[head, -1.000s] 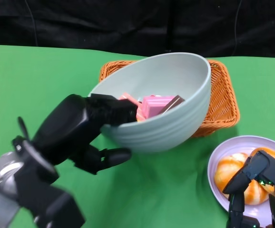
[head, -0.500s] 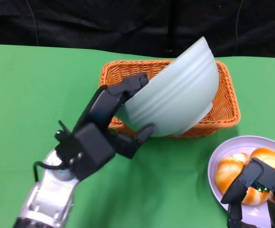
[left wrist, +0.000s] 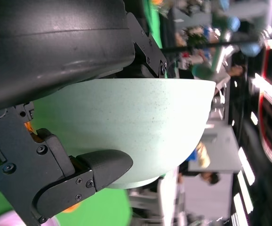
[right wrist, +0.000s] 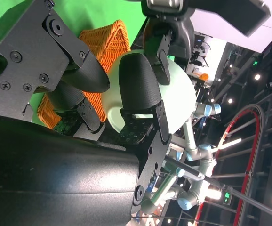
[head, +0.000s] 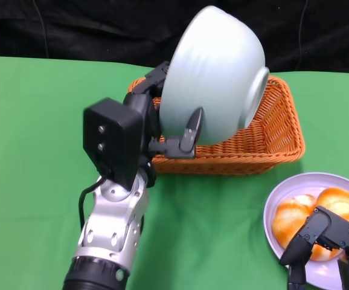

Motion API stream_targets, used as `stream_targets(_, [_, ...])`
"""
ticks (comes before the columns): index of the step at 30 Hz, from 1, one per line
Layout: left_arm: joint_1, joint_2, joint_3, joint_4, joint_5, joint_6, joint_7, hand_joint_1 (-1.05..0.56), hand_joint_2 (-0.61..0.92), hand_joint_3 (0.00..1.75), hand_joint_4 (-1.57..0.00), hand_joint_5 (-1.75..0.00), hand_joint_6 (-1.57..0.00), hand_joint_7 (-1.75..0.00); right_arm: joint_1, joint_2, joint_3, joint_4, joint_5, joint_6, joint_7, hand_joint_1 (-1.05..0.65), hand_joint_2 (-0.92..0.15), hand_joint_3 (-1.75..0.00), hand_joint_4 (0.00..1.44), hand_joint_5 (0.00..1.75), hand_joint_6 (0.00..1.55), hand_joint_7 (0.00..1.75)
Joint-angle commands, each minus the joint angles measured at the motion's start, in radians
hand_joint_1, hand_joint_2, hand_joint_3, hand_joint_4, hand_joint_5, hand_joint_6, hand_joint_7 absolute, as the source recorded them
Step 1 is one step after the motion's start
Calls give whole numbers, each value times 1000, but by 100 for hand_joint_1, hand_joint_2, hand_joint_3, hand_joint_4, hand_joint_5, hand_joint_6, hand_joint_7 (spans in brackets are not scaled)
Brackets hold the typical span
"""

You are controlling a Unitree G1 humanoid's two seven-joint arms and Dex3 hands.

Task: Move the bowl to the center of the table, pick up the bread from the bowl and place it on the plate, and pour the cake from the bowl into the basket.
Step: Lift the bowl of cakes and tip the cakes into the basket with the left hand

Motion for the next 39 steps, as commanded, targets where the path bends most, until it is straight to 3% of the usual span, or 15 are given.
stream_targets(1, [-47, -26, 56, 7, -76, 52, 11, -16, 27, 166, -104, -175, -86, -175, 20, -12, 27, -32, -26, -32, 7, 4, -16, -175, 103, 175, 86, 157])
stream_targets(13, [-86, -79, 228, -24, -383, 342, 38, -16, 28, 174, -104, -175, -89, -175, 30, -11, 35, -45, -31, -18, 6, 7, -15, -175, 100, 175, 86, 156])
stream_targets(22, [-91, -74, 297, -20, -521, 439, 67, -20, 30, 168, -105, -175, -87, -175, 33, -10, 40, -46, -39, -20, -3, 6, -16, -175, 100, 175, 85, 155])
stream_targets(25, [-95, -72, 346, 3, -615, 467, 19, -20, 31, 169, -107, -175, -87, -175, 30, -13, 40, -44, -39, -22, -4, 5, -16, -175, 101, 175, 86, 156])
stream_targets(32, [-93, -25, 378, 120, -690, 436, -252, -26, 24, 167, -107, -175, -89, -175, 29, -19, 38, -41, -26, -23, -3, 5, -16, -175, 101, 175, 86, 156])
stream_targets(39, [-102, -9, 383, 155, -666, 411, -297, -26, 22, 167, -107, -175, -91, -175, 29, -18, 37, -41, -31, -23, -7, 5, -15, -175, 100, 175, 86, 156])
